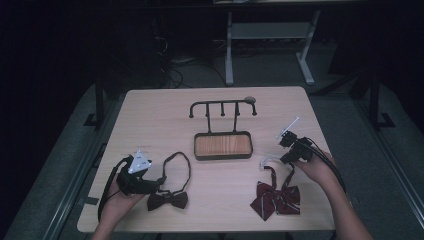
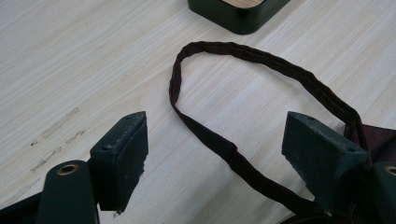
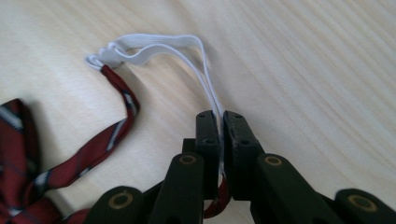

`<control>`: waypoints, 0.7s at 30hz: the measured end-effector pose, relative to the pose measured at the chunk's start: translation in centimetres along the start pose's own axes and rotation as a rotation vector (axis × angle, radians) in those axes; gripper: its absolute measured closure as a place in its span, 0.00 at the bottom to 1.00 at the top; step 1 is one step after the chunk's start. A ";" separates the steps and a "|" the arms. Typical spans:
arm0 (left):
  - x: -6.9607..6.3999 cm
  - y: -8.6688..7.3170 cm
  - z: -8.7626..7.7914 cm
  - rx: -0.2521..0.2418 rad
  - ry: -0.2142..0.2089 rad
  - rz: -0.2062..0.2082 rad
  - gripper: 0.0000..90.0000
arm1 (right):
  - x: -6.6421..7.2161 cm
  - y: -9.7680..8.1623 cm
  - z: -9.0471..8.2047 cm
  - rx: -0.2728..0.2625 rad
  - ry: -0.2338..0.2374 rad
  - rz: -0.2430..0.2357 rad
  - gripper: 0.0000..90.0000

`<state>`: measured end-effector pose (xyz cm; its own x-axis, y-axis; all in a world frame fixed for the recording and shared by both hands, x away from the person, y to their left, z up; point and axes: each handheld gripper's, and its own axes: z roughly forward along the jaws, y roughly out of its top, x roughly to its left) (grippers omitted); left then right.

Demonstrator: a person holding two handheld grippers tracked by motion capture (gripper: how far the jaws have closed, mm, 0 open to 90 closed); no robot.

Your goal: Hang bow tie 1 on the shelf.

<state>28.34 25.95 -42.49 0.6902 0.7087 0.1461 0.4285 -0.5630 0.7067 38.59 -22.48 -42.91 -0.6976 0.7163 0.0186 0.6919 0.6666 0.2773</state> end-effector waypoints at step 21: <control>0.0 0.0 0.0 0.000 -0.001 -0.002 0.26 | 2.3 1.7 -5.0 -0.077 0.129 -0.179 0.94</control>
<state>28.33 25.97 -42.51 0.6900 0.7093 0.1444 0.4298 -0.5620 0.7067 37.25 -20.69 -37.55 -0.8293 0.5524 0.0843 0.5424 0.7594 0.3593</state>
